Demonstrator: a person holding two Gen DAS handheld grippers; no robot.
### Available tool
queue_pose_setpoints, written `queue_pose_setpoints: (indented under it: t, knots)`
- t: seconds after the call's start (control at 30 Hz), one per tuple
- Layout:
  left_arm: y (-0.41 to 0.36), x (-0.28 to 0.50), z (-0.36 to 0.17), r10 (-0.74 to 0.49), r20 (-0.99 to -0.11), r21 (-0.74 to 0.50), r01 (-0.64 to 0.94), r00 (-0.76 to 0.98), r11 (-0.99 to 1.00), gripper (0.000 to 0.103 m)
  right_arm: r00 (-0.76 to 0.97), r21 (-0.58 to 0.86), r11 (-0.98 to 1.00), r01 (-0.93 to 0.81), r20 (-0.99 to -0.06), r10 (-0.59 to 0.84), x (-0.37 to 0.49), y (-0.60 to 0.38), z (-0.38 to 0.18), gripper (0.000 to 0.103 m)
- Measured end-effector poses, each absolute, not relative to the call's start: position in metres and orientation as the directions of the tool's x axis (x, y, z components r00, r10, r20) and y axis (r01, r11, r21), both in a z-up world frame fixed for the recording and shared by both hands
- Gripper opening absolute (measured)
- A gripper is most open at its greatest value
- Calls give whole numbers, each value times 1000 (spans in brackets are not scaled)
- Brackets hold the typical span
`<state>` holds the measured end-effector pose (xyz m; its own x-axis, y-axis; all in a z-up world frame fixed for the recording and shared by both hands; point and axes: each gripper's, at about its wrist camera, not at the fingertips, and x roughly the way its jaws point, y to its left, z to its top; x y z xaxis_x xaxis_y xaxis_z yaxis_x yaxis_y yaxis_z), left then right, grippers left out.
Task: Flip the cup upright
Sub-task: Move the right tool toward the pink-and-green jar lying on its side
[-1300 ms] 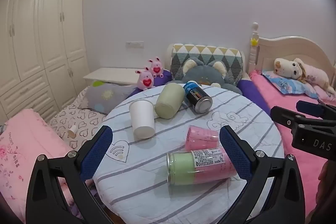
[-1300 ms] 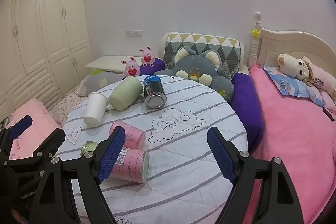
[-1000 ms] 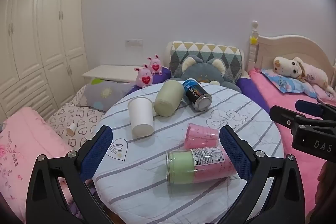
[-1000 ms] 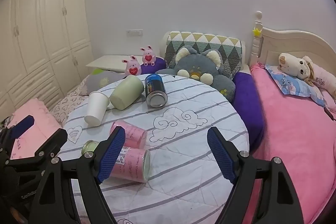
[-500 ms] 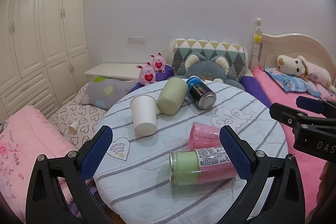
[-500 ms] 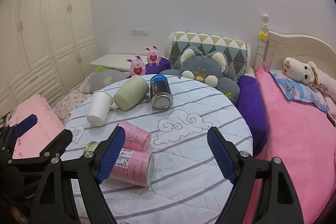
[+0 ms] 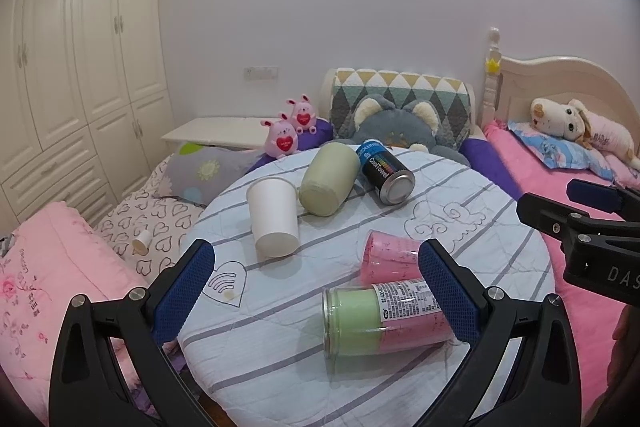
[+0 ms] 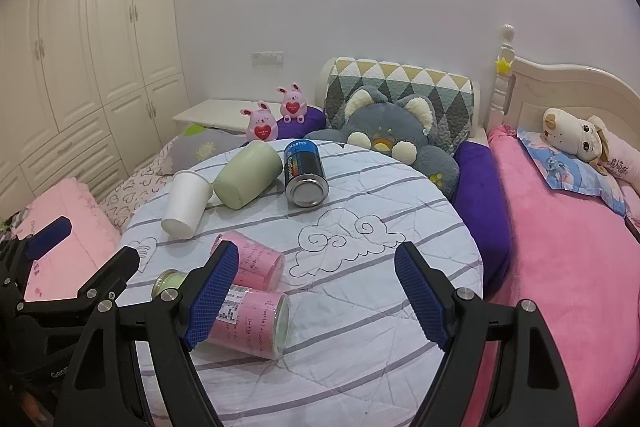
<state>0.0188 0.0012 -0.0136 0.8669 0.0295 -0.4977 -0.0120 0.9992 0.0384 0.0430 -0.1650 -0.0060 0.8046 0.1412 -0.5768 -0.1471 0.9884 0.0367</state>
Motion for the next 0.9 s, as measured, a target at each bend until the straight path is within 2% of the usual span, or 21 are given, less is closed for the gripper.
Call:
queue_pose_setpoints:
  t: [0.57,0.9]
  knots:
    - [6,32,-21,72,-533,52,-52,843,997,103,765,14,982,-187,-626,154,58,-164,-22,82]
    - [19,27,-31,96,-553,59,-76,828,995,103,695,-55,936,-349,-685,219,63,-151,-39,82]
